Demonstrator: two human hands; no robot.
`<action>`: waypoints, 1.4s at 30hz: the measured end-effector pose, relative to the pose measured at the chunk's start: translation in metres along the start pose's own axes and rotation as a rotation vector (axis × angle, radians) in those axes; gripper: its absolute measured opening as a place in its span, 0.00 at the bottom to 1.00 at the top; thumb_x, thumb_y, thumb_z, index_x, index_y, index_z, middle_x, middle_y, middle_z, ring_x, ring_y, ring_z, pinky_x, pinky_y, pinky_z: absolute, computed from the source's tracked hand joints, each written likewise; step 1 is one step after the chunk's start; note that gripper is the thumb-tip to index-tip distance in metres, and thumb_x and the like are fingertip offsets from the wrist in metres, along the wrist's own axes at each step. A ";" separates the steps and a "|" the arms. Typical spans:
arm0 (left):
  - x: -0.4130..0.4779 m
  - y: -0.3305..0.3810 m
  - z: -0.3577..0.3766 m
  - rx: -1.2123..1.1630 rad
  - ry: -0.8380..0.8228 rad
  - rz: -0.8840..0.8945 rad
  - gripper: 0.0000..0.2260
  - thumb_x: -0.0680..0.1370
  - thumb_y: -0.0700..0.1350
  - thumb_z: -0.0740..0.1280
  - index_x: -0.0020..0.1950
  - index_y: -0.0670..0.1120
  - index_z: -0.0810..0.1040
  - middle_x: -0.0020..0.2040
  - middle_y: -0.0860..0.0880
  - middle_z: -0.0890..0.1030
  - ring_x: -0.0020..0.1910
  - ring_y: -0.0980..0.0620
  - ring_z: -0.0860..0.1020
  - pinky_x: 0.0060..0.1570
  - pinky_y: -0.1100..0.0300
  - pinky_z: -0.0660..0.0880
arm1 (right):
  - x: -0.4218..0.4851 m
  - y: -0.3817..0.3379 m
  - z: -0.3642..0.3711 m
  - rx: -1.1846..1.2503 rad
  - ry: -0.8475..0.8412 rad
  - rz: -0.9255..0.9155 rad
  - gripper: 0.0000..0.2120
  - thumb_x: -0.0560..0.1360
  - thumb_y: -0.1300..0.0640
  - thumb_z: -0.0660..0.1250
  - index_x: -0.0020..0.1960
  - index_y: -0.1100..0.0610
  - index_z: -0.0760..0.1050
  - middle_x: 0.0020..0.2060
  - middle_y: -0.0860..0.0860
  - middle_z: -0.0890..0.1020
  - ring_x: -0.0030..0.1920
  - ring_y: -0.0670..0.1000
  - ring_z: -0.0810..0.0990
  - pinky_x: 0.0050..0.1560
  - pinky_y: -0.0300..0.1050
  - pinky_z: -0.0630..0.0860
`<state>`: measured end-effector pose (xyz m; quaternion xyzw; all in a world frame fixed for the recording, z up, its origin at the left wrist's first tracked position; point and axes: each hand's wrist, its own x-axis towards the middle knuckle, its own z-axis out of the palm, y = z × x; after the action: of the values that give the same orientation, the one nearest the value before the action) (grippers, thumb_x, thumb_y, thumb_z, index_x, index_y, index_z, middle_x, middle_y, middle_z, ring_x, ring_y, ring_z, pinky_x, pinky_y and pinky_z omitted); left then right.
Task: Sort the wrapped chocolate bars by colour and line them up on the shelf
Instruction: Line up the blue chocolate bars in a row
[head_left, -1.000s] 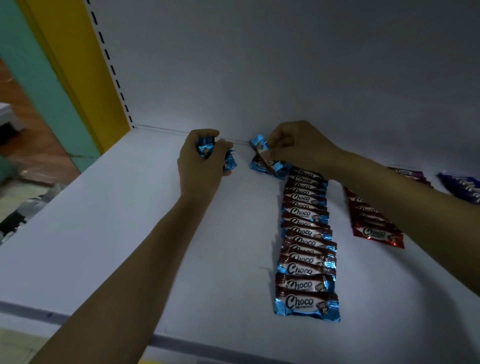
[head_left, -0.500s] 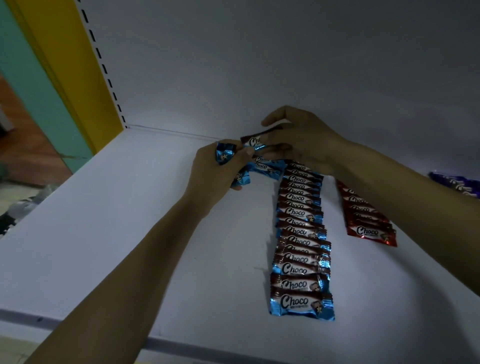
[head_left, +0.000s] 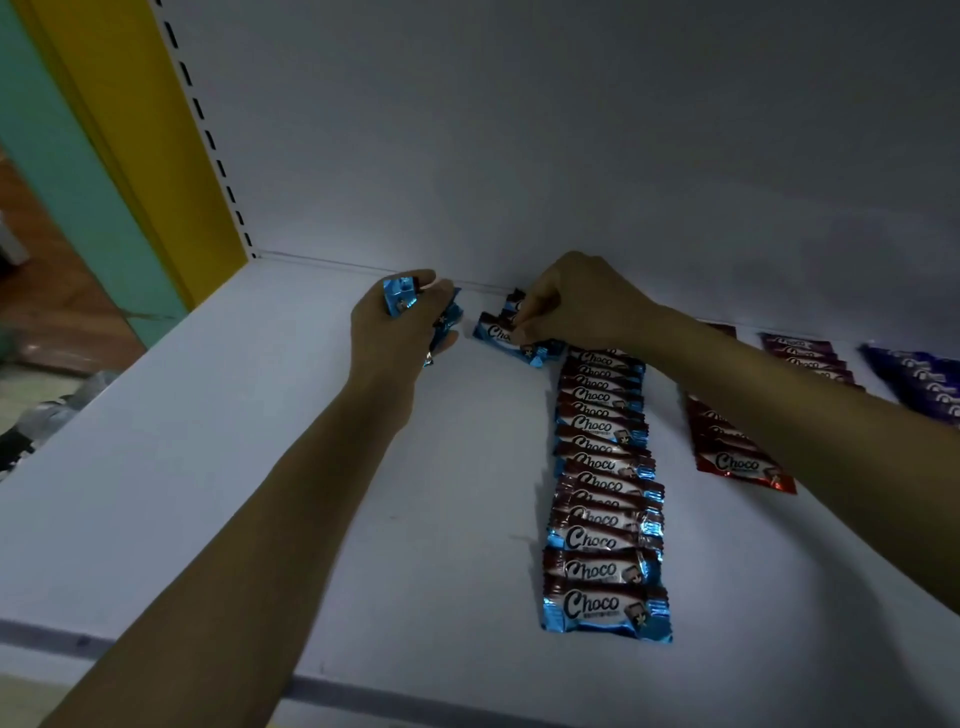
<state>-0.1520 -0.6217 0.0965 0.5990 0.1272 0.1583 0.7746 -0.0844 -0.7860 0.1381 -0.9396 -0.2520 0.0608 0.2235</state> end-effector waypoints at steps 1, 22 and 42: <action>0.000 0.001 0.000 -0.030 0.000 -0.028 0.06 0.78 0.43 0.67 0.55 0.45 0.77 0.49 0.45 0.82 0.43 0.52 0.82 0.36 0.66 0.77 | 0.002 0.000 0.001 -0.045 -0.005 0.000 0.10 0.68 0.54 0.76 0.47 0.57 0.84 0.44 0.51 0.84 0.44 0.48 0.81 0.49 0.39 0.77; -0.010 0.007 0.004 0.023 -0.070 0.004 0.02 0.76 0.45 0.70 0.46 0.48 0.80 0.34 0.53 0.81 0.30 0.59 0.78 0.31 0.67 0.74 | -0.007 -0.021 -0.010 0.444 0.119 0.072 0.08 0.77 0.59 0.62 0.47 0.60 0.79 0.36 0.51 0.82 0.33 0.47 0.80 0.34 0.36 0.72; -0.012 0.005 0.008 0.216 -0.152 0.193 0.01 0.76 0.41 0.70 0.44 0.45 0.80 0.27 0.55 0.80 0.26 0.59 0.77 0.26 0.69 0.73 | -0.021 -0.023 -0.024 0.448 0.057 0.002 0.01 0.72 0.56 0.71 0.44 0.51 0.81 0.40 0.45 0.83 0.36 0.37 0.80 0.40 0.26 0.74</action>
<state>-0.1605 -0.6323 0.1031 0.6984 0.0261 0.1717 0.6944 -0.1080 -0.7878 0.1699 -0.8680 -0.2250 0.0886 0.4337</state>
